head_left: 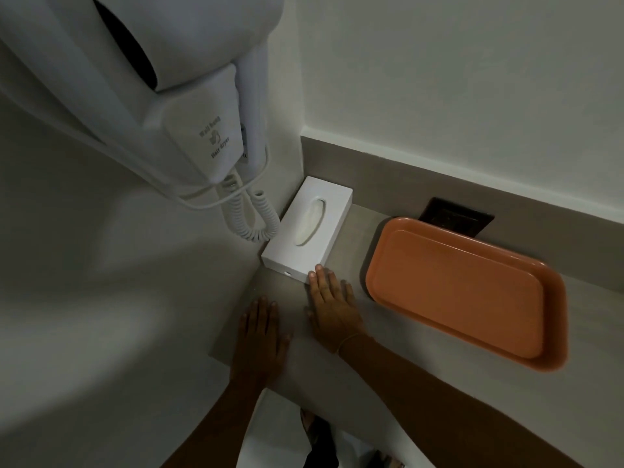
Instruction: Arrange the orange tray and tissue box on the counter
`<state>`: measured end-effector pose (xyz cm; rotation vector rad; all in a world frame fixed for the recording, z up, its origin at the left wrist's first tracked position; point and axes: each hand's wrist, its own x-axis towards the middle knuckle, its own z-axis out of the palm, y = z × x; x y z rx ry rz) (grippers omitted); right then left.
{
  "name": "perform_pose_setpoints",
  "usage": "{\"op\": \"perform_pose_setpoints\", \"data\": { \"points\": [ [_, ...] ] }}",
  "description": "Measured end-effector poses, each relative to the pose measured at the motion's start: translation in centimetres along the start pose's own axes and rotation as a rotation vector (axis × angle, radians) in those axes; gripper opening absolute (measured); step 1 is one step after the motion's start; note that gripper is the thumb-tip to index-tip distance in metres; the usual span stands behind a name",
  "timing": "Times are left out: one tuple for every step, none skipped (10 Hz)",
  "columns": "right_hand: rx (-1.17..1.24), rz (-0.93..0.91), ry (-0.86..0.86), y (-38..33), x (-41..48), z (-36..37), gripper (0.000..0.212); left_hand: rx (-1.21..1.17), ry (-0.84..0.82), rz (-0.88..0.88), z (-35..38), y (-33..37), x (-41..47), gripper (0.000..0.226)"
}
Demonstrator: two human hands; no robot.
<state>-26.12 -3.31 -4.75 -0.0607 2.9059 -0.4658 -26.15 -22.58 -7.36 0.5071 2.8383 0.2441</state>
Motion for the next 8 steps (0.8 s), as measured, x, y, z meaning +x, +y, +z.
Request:
{"op": "perform_pose_setpoints", "data": {
  "points": [
    [0.001,-0.004,0.001,-0.1,0.1,0.1,0.066,-0.002,-0.011,-0.004,-0.1,0.0,0.0,0.073],
    [0.012,-0.008,-0.005,-0.5,0.6,0.0,0.065,0.001,-0.007,0.005,0.1,-0.1,0.1,0.075],
    [0.025,-0.008,-0.007,-0.9,0.8,-0.2,0.065,-0.002,-0.015,0.014,-0.2,0.1,0.0,0.075],
    [0.017,-0.002,-0.009,-1.0,0.7,-0.4,0.066,0.011,0.012,0.026,-0.3,0.1,-0.1,0.075],
    [0.004,0.0,-0.025,-1.0,0.6,-0.7,0.067,0.017,0.029,0.034,-0.5,0.3,-0.3,0.074],
    [-0.021,0.004,-0.044,-0.8,0.6,-1.1,0.068,0.027,0.041,0.033,-0.4,0.4,-0.3,0.071],
    [-0.017,-0.01,-0.053,-0.7,0.1,-2.4,0.066,0.049,0.041,0.06,-1.0,0.6,-0.6,0.067],
    [0.061,-0.033,0.007,-0.4,-0.9,-3.3,0.066,0.06,0.052,0.132,-1.0,1.2,-0.4,0.068]
  ]
}}
